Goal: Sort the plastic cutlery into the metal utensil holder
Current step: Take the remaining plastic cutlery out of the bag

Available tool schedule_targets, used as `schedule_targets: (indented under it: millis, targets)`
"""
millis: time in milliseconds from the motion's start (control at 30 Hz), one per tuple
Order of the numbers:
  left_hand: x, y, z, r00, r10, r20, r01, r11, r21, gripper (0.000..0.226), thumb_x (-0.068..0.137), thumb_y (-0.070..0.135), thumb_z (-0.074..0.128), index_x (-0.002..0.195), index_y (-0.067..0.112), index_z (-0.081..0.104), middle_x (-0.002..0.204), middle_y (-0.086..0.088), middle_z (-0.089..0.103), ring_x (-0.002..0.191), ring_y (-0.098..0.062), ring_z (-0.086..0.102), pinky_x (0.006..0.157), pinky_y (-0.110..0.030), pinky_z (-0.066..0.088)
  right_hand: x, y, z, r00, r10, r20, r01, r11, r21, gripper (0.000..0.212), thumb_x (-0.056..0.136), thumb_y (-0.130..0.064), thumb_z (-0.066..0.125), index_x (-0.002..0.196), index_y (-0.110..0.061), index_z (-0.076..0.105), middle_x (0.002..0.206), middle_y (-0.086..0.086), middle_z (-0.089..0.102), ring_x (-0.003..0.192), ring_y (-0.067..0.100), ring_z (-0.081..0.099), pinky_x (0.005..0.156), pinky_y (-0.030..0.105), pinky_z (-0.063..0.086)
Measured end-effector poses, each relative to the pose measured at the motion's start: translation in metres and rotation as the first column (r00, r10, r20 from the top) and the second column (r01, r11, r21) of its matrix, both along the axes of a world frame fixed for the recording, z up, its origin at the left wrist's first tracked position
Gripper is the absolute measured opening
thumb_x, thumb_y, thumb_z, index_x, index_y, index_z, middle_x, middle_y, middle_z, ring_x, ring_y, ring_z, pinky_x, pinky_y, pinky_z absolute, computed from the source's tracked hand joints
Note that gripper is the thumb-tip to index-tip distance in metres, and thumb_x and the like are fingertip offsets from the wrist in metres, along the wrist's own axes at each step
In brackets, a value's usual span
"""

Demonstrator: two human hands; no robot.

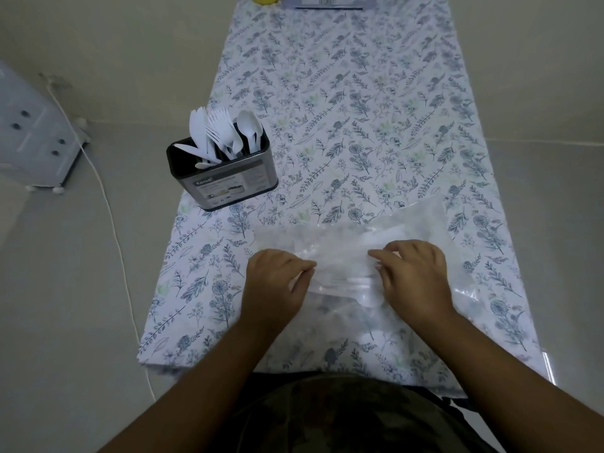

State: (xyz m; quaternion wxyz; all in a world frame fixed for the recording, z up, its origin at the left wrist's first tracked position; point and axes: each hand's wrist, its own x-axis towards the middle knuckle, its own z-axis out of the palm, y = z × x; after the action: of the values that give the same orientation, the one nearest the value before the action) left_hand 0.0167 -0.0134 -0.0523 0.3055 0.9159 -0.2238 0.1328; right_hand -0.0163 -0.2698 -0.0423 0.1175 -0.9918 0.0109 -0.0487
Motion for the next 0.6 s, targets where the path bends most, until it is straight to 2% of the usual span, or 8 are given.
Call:
schedule_targets:
  millis: [100,200,267,367,433,533,600]
  targets:
    - [0.0,0.011,0.002,0.996,0.067,-0.05,-0.067,0.998,0.012,0.027,0.09,0.02,0.068,0.116,0.013,0.073,0.11,-0.001,0.07,0.107,-0.021,0.061,0.097,-0.041,0.044,0.0,0.0,0.0,0.998,-0.023,0.052,0.024,1.0,-0.016,0.028,0.091,-0.025,0.059,0.113,-0.028,0.076,0.102,0.002,0.068,0.099,0.031,0.056,0.093,0.041,0.03]
    - [-0.005,0.022,-0.004,0.984,0.099,-0.151,-0.099,0.995,0.008,0.031,0.095,0.015,0.058,0.122,0.006,0.068,0.118,-0.008,0.068,0.114,-0.022,0.058,0.103,-0.034,0.043,0.0,0.002,0.0,1.0,0.0,-0.012,0.001,0.998,0.067,0.03,0.095,-0.022,0.054,0.118,-0.026,0.072,0.101,-0.001,0.066,0.1,0.027,0.052,0.085,0.033,0.022]
    - [-0.009,0.025,-0.009,0.972,0.1,-0.212,-0.099,0.995,0.013,0.03,0.096,0.013,0.054,0.121,0.005,0.068,0.116,-0.008,0.069,0.112,-0.02,0.058,0.105,-0.023,0.039,0.004,0.003,0.006,1.0,0.002,-0.021,0.001,0.988,0.155,0.025,0.096,-0.014,0.062,0.116,-0.024,0.072,0.1,-0.001,0.069,0.102,0.026,0.052,0.082,0.028,0.017]
    - [-0.012,0.026,-0.013,0.965,0.108,-0.241,-0.11,0.994,0.006,0.026,0.099,0.016,0.052,0.114,0.006,0.07,0.109,-0.006,0.07,0.106,-0.019,0.059,0.104,-0.014,0.032,0.011,0.005,0.035,0.99,0.033,0.136,-0.056,0.983,0.174,0.015,0.091,-0.017,0.072,0.104,-0.023,0.075,0.089,-0.007,0.073,0.096,0.025,0.057,0.084,0.029,0.021]
    - [-0.015,0.025,-0.016,0.967,0.07,-0.244,-0.071,0.997,0.002,0.028,0.1,0.022,0.05,0.109,0.006,0.071,0.106,-0.006,0.07,0.102,-0.02,0.059,0.103,-0.015,0.033,0.012,0.007,0.054,0.969,0.085,0.234,-0.111,0.989,0.1,0.01,0.089,-0.023,0.076,0.098,-0.026,0.078,0.084,-0.011,0.073,0.091,0.024,0.06,0.086,0.035,0.027]
    - [-0.019,0.022,-0.024,0.969,0.03,-0.246,-0.029,1.0,0.008,0.025,0.099,0.022,0.052,0.101,0.006,0.07,0.096,-0.006,0.068,0.093,-0.023,0.06,0.092,-0.027,0.043,0.006,0.015,0.064,0.957,0.136,0.257,-0.153,0.987,0.047,0.013,0.087,-0.023,0.08,0.097,-0.031,0.079,0.083,-0.013,0.073,0.086,0.024,0.057,0.082,0.038,0.028]
    - [-0.025,0.019,-0.026,0.965,0.025,-0.259,-0.027,1.0,-0.007,0.023,0.099,0.023,0.052,0.097,0.008,0.069,0.092,-0.004,0.066,0.089,-0.022,0.058,0.088,-0.021,0.039,0.003,0.018,0.067,0.948,0.147,0.282,-0.166,0.985,0.044,0.012,0.089,-0.024,0.076,0.097,-0.033,0.079,0.085,-0.013,0.072,0.085,0.022,0.052,0.079,0.034,0.022]
